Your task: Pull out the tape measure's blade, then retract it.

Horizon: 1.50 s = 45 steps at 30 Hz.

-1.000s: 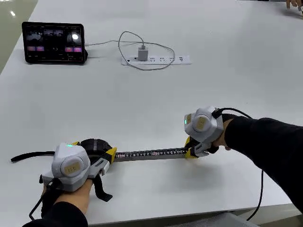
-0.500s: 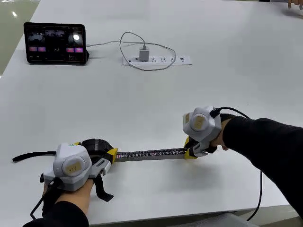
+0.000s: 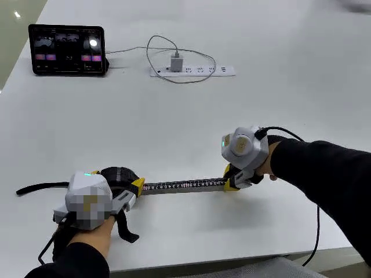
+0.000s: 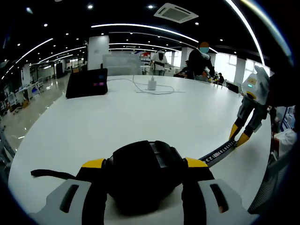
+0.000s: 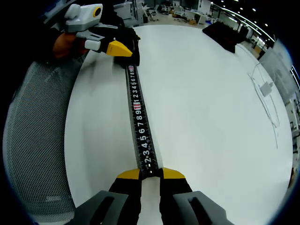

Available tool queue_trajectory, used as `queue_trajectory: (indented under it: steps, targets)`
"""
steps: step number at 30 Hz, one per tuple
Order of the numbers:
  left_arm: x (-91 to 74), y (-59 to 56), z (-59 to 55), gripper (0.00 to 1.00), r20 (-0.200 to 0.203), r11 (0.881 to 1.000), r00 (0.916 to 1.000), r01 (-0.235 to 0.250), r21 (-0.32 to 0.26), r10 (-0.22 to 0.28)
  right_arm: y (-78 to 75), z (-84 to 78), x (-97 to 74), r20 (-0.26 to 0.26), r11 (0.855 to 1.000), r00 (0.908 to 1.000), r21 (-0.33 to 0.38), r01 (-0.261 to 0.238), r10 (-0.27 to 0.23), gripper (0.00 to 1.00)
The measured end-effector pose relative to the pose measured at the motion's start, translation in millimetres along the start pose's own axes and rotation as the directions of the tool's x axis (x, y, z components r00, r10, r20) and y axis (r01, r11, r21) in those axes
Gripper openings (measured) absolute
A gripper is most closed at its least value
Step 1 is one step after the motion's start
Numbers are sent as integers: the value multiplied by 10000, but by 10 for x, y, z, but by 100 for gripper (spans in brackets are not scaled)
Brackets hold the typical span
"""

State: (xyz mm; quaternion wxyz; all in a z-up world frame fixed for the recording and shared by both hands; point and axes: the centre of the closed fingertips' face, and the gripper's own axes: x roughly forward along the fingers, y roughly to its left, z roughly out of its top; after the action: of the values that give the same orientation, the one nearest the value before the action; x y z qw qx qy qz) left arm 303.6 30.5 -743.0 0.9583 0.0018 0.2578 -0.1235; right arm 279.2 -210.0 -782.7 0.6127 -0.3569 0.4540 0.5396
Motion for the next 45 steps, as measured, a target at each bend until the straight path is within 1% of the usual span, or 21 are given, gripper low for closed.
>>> queue_trajectory:
  steps: [17, 21, 45]
  targets:
    - [0, 10, -5, 60, 2, 10000, 10000, -1, -63, 1, 11, 61, 20, -35, 10000, 10000, -81, 56, -56, 11]
    - [0, 10, -7, 60, -6, 10000, 10000, 4, -72, -4, 4, 74, 25, 14, 10000, 10000, 12, 42, -42, 11]
    - [1, 1, -11, 60, -41, 9999, 10000, 7, -118, -8, 6, 158, 58, 28, 9999, 10000, -147, 51, -51, 11]
